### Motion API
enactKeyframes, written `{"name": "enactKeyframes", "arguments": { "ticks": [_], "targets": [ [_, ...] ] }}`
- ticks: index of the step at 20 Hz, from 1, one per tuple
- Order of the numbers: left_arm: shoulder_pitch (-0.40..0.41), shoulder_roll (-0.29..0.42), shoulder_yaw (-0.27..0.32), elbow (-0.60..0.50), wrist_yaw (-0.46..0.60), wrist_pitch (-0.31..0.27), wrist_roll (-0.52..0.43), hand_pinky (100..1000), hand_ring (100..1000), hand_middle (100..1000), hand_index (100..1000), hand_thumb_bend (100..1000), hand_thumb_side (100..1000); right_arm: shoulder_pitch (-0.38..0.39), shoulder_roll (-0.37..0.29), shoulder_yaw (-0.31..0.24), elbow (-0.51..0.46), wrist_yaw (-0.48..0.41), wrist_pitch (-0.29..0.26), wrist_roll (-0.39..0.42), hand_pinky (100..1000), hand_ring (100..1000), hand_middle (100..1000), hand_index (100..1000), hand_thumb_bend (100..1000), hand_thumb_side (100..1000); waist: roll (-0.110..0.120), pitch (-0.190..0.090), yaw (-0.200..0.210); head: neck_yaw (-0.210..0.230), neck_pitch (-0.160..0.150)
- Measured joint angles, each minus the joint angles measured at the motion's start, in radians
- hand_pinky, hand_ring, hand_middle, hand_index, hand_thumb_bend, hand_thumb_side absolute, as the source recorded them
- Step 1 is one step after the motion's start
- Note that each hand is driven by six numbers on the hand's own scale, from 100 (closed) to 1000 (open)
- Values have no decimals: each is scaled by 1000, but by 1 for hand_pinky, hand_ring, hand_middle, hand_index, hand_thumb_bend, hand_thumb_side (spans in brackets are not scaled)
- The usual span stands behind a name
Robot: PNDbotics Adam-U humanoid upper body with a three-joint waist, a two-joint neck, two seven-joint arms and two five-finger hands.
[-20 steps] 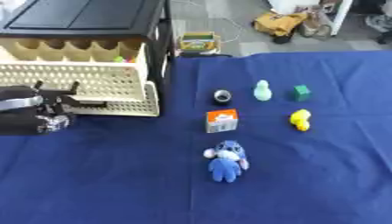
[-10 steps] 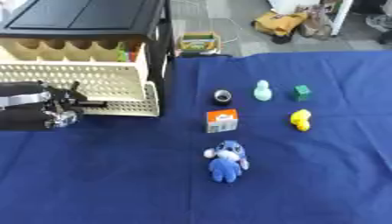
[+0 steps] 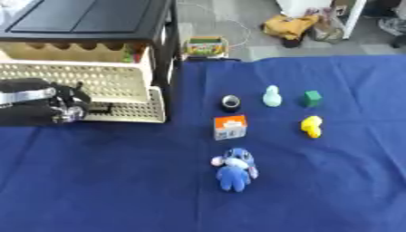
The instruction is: Pick up objects from table and place into drawer.
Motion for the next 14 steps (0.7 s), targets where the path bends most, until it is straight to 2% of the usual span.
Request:
{"name": "enactKeyframes", "arguments": {
  "ticks": [14],
  "targets": [
    [-42,-37,0,39,-9,11,47,557,641,702,1000,100,1000,0,0,0,0,0,3,0,632,647,551,715,324,860,6,13,-8,1,-6]
  ]
}}
